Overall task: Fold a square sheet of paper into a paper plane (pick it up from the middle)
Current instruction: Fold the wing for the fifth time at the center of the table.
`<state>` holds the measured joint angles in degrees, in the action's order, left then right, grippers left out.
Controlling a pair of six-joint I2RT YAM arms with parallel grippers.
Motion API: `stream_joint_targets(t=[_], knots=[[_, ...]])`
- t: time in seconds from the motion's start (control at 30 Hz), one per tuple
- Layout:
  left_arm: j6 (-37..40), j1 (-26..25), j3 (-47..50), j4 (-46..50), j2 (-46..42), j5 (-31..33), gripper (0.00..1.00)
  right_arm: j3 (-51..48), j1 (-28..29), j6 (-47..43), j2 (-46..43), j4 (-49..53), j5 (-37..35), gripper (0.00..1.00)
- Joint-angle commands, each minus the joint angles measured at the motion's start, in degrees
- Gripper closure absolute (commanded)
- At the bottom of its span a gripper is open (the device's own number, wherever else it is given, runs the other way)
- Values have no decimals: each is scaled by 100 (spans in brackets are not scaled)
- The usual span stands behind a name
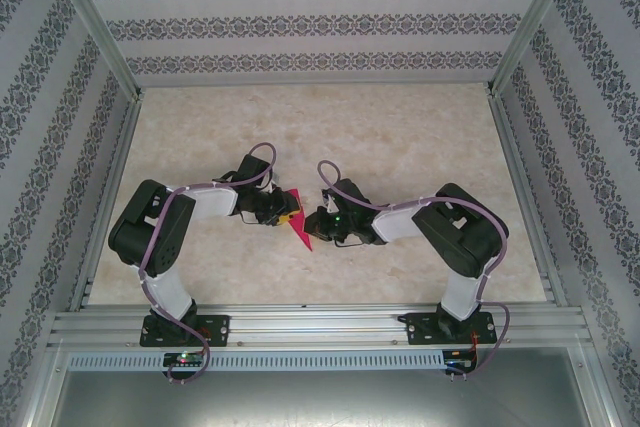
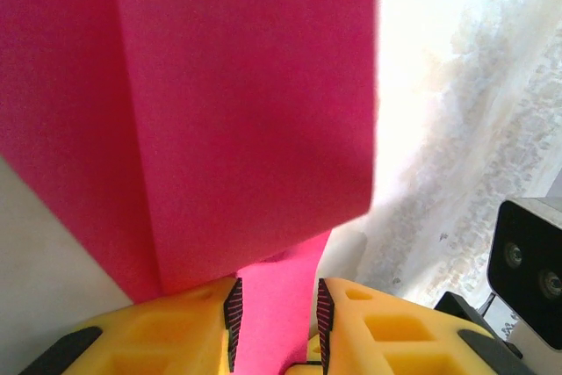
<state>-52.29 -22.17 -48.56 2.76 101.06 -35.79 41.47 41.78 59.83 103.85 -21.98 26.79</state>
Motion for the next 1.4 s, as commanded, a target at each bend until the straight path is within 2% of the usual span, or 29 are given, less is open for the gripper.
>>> stream_joint_targets(t=[0.0, 0.2, 0.37, 0.8, 1.1, 1.37], knots=[[105, -7, 66, 675, 195, 518, 67, 1, 39, -161, -22, 551, -94, 93], [113, -7, 44, 752, 215, 546, 67, 184, 148, -457, 74, 1405, -309, 94], [108, -11, 11, 780, 248, 520, 67, 468, 264, -780, -196, 1961, -430, 91], [103, -9, -6, 813, 256, 528, 68, 609, 484, -886, -242, 2477, -487, 87], [104, -7, -14, 823, 283, 529, 68, 790, 724, -1061, -228, 3225, -901, 86], [104, -7, -20, 836, 275, 507, 68, 875, 736, -1177, -814, 3613, -1442, 85]])
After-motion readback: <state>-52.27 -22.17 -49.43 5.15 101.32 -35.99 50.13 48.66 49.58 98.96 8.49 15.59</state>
